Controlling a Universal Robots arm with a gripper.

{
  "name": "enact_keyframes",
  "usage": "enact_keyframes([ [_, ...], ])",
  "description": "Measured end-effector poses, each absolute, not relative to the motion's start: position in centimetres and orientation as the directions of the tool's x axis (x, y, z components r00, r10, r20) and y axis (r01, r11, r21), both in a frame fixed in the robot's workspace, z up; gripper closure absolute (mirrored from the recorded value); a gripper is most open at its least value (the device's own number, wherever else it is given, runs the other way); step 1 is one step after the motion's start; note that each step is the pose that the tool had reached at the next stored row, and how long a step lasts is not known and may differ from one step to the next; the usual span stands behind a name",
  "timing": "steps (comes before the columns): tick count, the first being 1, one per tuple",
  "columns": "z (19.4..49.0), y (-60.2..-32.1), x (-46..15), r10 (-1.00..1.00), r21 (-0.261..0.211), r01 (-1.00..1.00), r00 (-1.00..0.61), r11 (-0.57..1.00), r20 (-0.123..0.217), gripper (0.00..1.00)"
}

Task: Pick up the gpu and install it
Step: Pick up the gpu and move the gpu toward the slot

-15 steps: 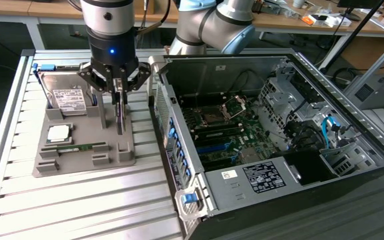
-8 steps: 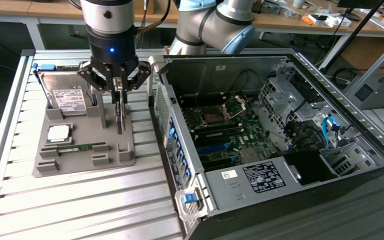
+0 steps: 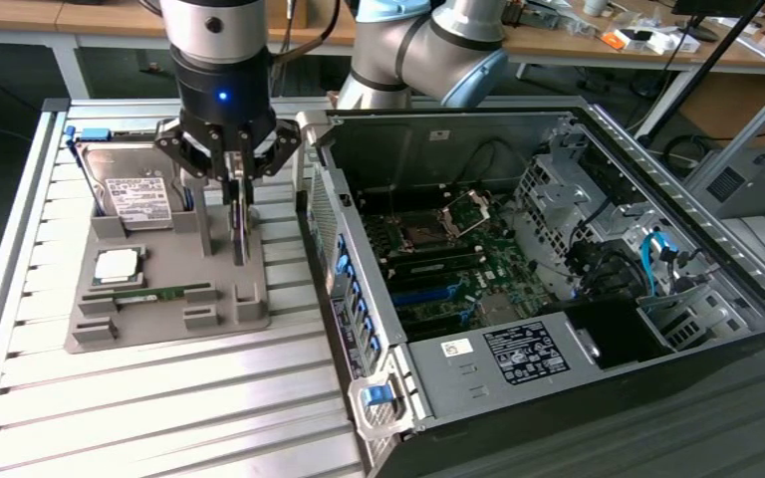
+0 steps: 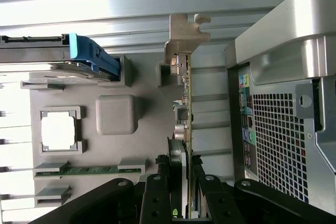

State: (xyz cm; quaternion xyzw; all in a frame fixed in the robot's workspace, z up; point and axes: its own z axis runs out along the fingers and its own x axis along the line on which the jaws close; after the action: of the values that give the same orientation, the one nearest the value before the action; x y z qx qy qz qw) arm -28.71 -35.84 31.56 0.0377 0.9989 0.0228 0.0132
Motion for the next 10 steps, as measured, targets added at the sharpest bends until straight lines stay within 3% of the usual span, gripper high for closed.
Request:
enact_keyframes([
  [10, 31.91, -35.84, -28.71, 0.076, 0.047, 0.075, -0.997, 0.996, -0.025, 0.73],
])
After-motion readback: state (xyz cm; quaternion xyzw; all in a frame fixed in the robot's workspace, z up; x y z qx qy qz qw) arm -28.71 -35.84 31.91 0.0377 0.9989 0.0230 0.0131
